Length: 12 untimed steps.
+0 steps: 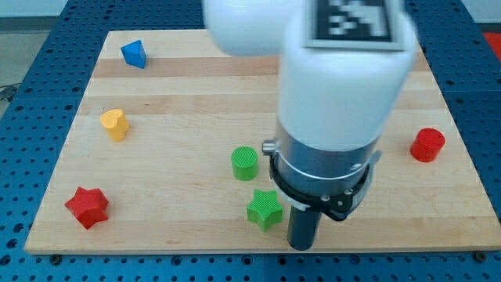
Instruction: Slide the red star diagonally bottom right to the yellow heart
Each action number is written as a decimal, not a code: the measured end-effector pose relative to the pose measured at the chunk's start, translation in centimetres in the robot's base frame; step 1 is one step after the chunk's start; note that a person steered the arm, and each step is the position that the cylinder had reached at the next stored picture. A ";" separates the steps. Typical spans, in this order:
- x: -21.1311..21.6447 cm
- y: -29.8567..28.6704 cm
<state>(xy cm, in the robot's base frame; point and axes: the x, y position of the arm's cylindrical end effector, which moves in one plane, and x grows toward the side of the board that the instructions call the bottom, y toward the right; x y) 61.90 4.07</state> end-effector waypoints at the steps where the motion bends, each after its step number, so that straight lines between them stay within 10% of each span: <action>1: 0.0 -0.5; 3: -9.9 -9.9; 5: -8.0 -11.6; 6: -0.4 -17.1; 10: -0.2 -19.6; 12: -0.1 -30.6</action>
<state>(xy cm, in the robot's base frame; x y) 61.82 -26.57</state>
